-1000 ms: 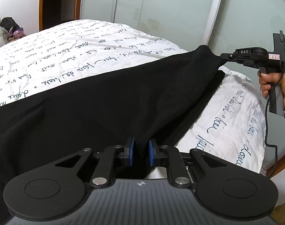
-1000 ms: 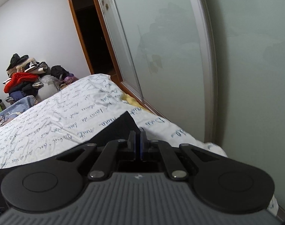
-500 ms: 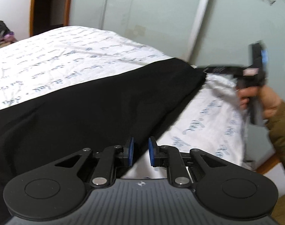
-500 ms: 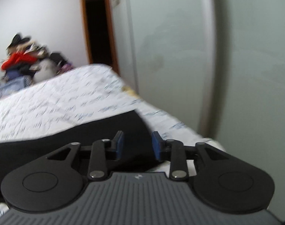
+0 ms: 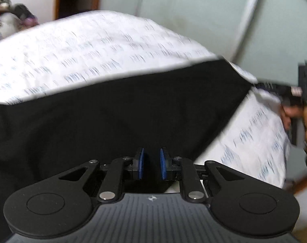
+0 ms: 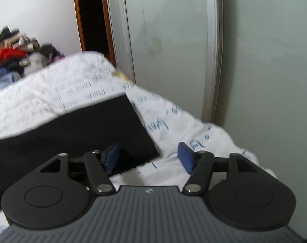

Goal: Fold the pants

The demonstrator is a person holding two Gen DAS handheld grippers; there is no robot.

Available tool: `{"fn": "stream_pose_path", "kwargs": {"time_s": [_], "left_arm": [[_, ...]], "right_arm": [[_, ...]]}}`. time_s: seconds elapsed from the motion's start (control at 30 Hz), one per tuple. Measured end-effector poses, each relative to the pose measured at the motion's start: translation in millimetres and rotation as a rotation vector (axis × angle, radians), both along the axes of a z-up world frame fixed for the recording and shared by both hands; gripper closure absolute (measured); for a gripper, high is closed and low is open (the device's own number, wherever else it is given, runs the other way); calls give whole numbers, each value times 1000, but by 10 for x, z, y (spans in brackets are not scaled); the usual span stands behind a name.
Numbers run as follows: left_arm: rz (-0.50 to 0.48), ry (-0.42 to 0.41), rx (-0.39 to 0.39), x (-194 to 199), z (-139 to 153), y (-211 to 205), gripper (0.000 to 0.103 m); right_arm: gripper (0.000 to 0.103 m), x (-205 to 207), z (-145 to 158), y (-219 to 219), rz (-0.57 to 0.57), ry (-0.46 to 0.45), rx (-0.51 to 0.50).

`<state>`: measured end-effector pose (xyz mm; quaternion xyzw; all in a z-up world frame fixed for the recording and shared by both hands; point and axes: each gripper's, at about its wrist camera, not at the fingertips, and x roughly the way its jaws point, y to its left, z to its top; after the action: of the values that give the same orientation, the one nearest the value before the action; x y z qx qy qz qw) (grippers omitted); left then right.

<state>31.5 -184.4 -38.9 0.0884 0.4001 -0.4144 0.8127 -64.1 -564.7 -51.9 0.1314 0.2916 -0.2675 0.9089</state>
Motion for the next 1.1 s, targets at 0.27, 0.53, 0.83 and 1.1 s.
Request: {"fn": "stream_pose_path", "kwargs": {"time_s": [0.27, 0.53, 0.83, 1.1], "left_arm": [[-5, -72, -35, -113, 90, 41, 87], [62, -54, -36, -95, 79, 126, 87], [71, -71, -57, -146, 102, 162, 86], [48, -43, -94, -58, 152, 29, 86]], "right_arm": [[39, -312, 306, 418, 103, -225, 26], [67, -56, 176, 1971, 766, -38, -470], [86, 180, -84, 2414, 877, 105, -623], [99, 7, -130, 2428, 904, 172, -623]]}}
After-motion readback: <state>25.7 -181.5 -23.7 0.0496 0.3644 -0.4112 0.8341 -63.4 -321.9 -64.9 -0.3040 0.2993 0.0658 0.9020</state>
